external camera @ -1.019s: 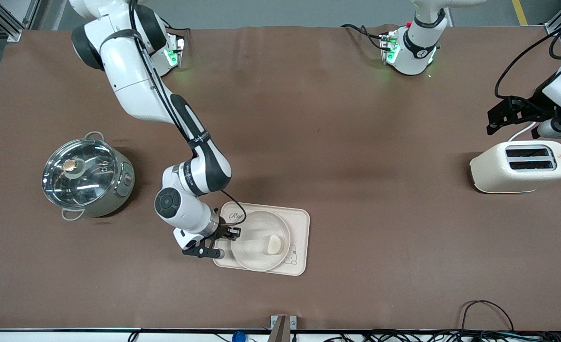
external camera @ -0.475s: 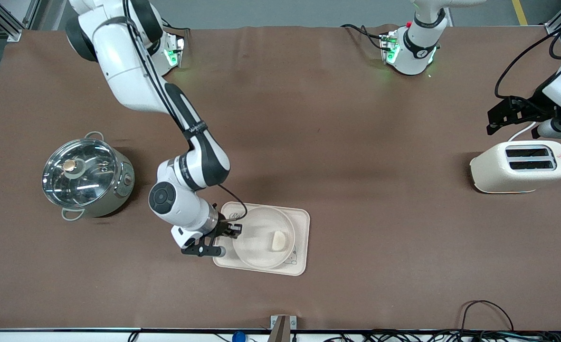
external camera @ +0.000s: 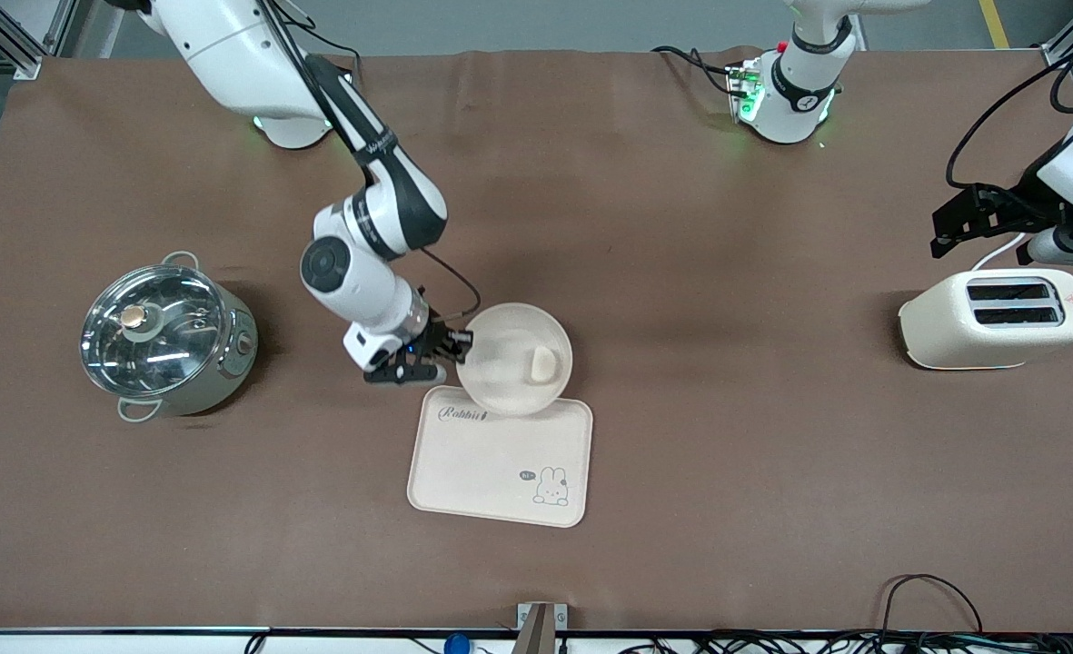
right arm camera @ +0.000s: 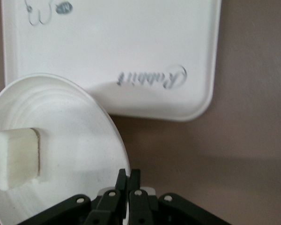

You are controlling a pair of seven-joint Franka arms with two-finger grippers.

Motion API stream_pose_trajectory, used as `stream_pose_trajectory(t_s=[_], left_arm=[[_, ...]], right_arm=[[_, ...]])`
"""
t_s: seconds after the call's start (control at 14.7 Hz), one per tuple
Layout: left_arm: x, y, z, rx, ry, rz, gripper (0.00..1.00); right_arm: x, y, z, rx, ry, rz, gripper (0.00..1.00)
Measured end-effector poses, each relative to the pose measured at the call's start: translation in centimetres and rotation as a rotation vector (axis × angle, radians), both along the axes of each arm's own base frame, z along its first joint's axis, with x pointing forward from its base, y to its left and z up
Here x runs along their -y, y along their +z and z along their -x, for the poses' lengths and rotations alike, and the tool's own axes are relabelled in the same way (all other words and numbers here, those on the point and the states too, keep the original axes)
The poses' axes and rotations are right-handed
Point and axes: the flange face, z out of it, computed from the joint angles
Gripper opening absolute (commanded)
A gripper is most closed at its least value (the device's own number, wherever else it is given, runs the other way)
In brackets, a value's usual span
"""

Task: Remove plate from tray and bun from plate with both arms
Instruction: 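Grasp the plate rim and lift the plate off the tray, then set the plate down beside the tray and open the right gripper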

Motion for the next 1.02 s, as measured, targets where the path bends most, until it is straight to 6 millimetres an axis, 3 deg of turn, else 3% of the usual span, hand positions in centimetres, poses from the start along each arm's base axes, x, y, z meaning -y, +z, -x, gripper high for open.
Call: stream_pose_trajectory(t_s=[0.2,0.48,0.54,0.61,0.68,0.75,0.88,1.02], left_arm=[[0.0,0.0,0.0,0.000,0.000,0.000,1.00],[0.0,-0.2,0.2,-0.018,0.000,-0.001,1.00],[0.0,-0.2,0.2,-0.023,0.000,-0.002,1.00],[0.0,-0.2,0.2,-0.024,0.000,-0.002,1.00],[0.0,-0.3,0.3,-0.026,0.000,-0.002,1.00],[0.1,-0.3,0.3,-0.029,0.000,0.004,1.00],[0.7,-0.5,0.4,-0.042,-0.002,0.054,1.00],[2.4,-1.7,0.1,-0.068,0.009,0.114,1.00]], right_arm=[[0.4,-2.0,4.5,0.035,-0.004,0.007,0.00],[-0.2,-4.1,6.6,0.019,0.017,0.023,0.03],[-0.1,-4.3,6.6,0.016,0.016,0.025,0.28],[-0.1,-4.5,6.6,0.014,0.016,0.026,0.69],[0.0,-4.5,6.6,0.012,0.014,0.026,0.91],[0.0,-4.5,6.6,0.012,0.013,0.026,1.00],[0.0,-4.2,6.3,0.018,0.008,0.021,1.00],[-0.3,-2.3,5.5,0.046,-0.022,-0.005,1.00]])
